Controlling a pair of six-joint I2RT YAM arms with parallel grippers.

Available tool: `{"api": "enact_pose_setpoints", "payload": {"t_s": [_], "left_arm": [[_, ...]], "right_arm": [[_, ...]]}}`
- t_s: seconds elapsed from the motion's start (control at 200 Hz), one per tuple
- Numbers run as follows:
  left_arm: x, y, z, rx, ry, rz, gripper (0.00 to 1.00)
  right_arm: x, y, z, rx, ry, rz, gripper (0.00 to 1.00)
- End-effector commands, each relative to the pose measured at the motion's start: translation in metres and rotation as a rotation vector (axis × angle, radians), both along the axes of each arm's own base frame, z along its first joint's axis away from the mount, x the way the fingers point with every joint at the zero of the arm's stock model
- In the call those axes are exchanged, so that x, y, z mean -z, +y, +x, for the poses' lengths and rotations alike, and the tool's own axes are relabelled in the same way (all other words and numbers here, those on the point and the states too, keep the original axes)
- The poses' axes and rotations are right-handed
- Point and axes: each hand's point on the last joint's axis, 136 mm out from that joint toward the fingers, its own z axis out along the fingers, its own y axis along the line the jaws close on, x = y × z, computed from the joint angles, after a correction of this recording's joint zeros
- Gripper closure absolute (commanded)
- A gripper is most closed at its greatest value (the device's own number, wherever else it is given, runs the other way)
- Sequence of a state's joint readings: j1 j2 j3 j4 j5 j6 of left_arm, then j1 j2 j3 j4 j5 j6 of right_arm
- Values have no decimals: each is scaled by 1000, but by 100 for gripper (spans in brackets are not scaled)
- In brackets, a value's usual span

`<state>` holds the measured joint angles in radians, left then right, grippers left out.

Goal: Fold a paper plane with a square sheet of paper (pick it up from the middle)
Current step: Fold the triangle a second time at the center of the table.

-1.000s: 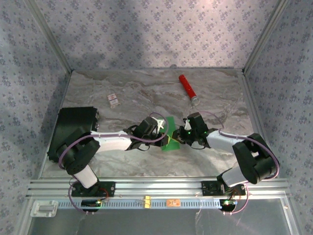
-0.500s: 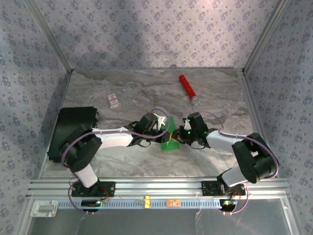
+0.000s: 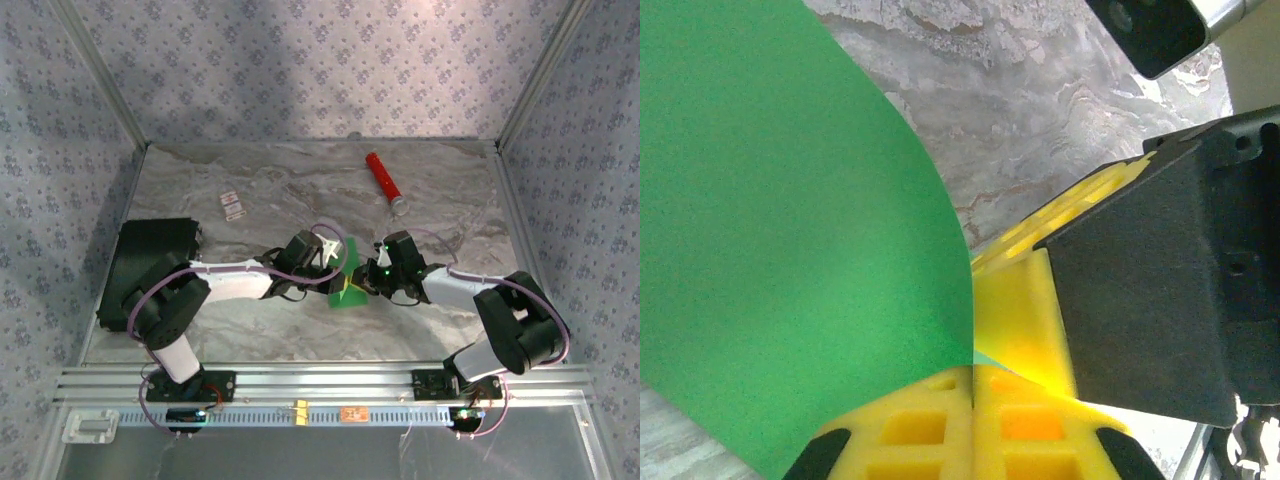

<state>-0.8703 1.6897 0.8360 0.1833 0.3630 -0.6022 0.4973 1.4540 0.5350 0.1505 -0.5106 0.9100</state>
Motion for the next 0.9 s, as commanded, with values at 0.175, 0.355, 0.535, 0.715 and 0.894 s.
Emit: {"api": "enact_pose_setpoints", "payload": {"t_s": [0.175,0.355,0.535,0.715,0.894], "left_arm": [[-5,0,6,23,-34,13,100],[0,1,6,29,-35,25,100],[2,1,10,41,-53,52,100],[9,1,15,65,-73,109,100],[16,2,17,86,-82,161,100]], "right_arm": [[23,-17,-14,32,48,-124,89],[36,-25,-18,35,68,-189,90],[49,-40,-24,30,92,-284,91],[51,-42,-25,13,91,-295,91],[52,-45,-25,15,93,-303,91]]}}
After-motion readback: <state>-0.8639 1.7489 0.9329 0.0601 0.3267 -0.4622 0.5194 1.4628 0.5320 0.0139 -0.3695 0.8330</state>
